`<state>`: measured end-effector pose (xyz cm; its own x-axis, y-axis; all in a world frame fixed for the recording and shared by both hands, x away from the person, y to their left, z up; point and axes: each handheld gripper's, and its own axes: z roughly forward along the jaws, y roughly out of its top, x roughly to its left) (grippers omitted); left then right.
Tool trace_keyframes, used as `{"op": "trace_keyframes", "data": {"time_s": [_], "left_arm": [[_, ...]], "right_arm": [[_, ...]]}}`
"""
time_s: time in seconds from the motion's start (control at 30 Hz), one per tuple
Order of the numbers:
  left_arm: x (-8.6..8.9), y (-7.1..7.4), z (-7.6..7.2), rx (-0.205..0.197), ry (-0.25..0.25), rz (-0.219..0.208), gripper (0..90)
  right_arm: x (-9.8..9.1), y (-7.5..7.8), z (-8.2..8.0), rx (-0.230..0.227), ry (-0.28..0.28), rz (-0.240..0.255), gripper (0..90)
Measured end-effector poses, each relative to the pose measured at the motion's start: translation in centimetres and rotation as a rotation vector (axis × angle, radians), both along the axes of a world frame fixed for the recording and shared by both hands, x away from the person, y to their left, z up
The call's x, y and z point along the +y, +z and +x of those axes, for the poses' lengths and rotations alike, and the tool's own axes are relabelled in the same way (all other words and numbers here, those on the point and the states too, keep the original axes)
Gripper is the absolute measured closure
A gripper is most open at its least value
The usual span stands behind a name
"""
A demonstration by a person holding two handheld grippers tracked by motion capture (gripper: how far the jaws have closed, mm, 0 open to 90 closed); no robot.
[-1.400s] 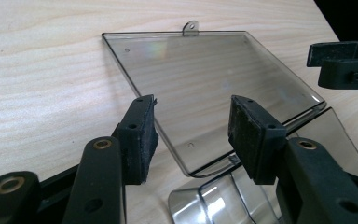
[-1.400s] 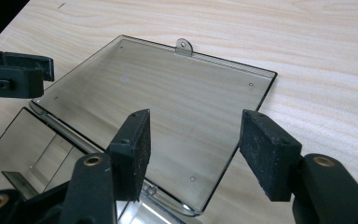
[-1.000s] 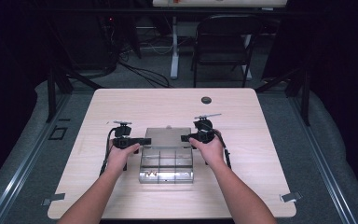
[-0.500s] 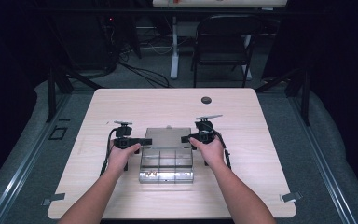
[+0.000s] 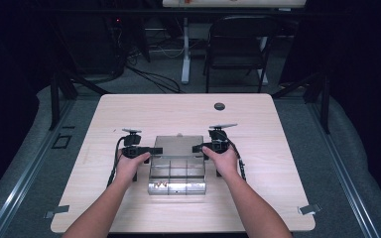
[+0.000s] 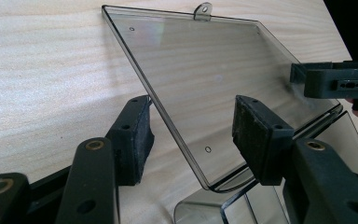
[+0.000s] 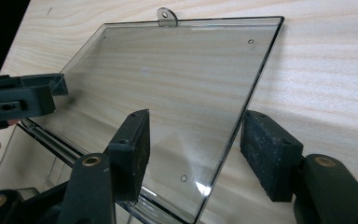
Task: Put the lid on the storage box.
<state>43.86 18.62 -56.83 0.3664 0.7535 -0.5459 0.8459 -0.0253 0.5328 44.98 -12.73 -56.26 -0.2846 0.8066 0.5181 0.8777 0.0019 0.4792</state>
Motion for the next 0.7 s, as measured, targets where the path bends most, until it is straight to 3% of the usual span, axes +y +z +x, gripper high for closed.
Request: {"op": "trace_keyframes", "data": {"time_s": [0.4, 0.7], "left_arm": [[0.01, -0.06, 0.07, 0.006, 0.004, -0.007, 47.2], [0.02, -0.06, 0.08, 0.002, 0.014, -0.004, 48.6]], "right_arm": [[0.09, -0.29, 0.05, 0.008, -0.014, 0.029, 42.3], [-0.13, -0.28, 0.06, -0.001, 0.018, 0.018, 42.4]]}}
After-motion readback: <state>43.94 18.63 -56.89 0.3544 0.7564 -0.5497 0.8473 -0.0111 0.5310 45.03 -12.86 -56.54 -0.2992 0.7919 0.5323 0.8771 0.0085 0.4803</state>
